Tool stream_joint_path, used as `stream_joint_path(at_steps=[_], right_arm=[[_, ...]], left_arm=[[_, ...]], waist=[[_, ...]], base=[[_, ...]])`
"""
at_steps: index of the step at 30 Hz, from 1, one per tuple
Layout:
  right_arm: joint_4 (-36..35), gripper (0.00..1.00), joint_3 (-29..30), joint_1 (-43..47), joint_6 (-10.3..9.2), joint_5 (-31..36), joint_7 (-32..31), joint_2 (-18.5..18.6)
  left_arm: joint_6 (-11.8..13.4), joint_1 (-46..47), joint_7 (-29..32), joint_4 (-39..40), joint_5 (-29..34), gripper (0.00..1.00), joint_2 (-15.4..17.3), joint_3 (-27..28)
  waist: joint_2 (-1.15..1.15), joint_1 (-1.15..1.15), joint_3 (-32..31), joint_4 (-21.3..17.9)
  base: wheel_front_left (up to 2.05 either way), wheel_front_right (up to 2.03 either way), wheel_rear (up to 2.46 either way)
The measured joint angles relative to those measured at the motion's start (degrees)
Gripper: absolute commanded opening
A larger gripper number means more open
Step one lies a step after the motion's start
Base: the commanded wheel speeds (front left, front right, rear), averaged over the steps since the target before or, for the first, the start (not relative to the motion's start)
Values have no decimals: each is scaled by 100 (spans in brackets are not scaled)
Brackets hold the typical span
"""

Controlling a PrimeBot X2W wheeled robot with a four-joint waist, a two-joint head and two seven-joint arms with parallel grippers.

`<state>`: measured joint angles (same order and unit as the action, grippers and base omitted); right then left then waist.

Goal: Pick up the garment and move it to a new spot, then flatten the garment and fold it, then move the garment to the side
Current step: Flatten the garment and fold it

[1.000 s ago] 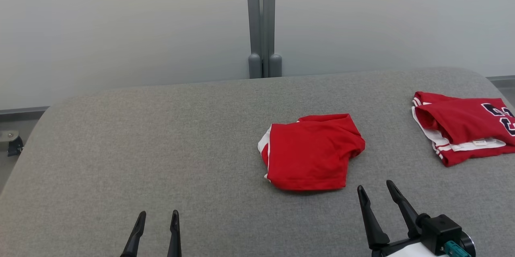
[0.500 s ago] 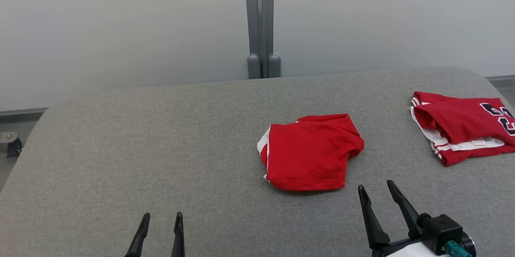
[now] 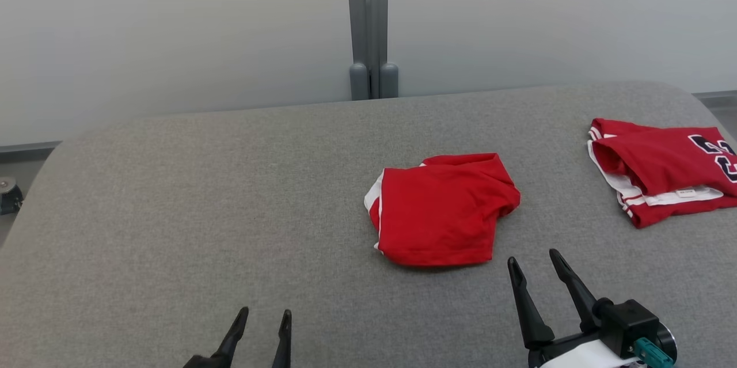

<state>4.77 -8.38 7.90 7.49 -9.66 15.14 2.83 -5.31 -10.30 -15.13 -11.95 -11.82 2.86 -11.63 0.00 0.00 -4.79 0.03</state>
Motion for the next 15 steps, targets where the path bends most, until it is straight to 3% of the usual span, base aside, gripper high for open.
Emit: stream_joint_path(at_steps=[7,15], right_arm=[[-31,100,-37,-137,0,129,0,0],[-57,100,-118,-387,0,199,0,-2]], left_arm=[[-178,1026,0,-956,-335,100,-3,-639],[-214,2336,1,-2005,-1308,100,21,-2085]], waist=[[0,0,310,-174],[0,0,855,-443]], base=[[0,0,0],[0,0,0]])
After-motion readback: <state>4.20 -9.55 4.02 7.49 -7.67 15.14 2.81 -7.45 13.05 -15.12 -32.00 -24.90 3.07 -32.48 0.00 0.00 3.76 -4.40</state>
